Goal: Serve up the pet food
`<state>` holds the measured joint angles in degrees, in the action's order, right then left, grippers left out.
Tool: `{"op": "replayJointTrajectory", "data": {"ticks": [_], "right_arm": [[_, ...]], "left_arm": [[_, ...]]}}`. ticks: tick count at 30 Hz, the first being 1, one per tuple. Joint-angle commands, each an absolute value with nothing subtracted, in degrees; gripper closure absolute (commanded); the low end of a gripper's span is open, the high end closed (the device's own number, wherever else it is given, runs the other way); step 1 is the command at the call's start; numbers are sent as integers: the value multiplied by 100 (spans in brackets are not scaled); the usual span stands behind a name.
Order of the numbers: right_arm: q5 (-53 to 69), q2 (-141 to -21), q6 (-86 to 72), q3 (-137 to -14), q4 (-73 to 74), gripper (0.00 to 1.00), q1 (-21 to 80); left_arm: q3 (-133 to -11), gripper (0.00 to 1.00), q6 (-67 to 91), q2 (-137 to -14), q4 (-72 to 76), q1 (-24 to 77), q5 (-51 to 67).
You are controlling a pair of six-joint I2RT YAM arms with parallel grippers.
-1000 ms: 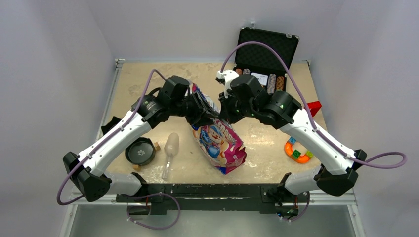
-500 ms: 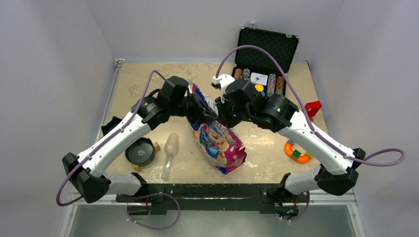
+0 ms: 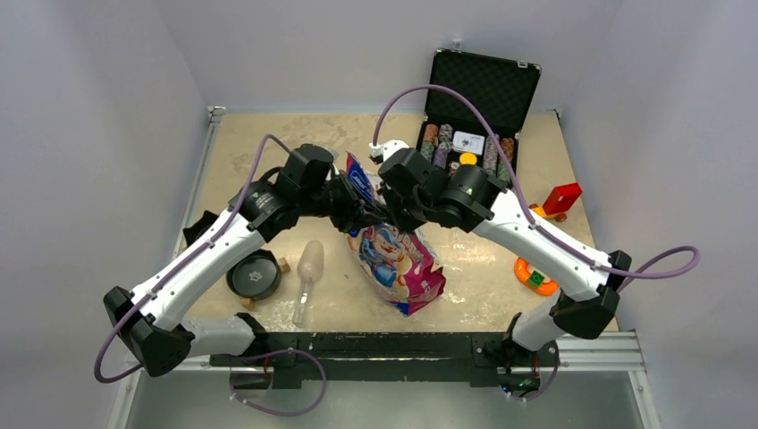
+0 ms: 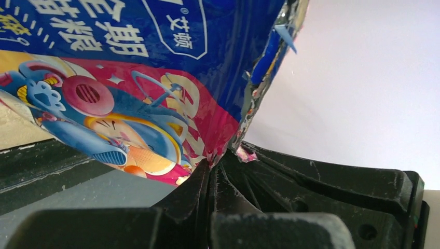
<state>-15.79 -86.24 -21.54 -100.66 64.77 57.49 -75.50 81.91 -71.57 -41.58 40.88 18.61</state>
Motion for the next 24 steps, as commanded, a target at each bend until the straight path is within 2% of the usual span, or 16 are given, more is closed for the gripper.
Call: {"op": "replayJointTrajectory", "data": {"ticks": [1, 8, 14, 21, 24], "right_arm": [[-2358, -8616, -2680, -10385, 6965, 100, 5748], [-3330, -7336, -3247, -9574, 6207, 100, 5574], [-1840, -6699, -2773, -8902, 5140, 100, 5231], [-936, -6990, -2527, -9081, 5071, 100, 5238], [-838, -6941, -2513, -9056, 5048, 100, 5238]], "left_arm": [[-7523, 100, 8183, -6798, -4705, 4083, 1909], [-7077, 100, 8125, -6095, -5504, 3871, 1586], [-6787, 100, 8134, -5526, -5374, 3776, 1390], [-7194, 100, 7571, -6097, -4786, 3771, 1399], [-7579, 83, 7119, -6460, -4938, 3774, 1190]]}}
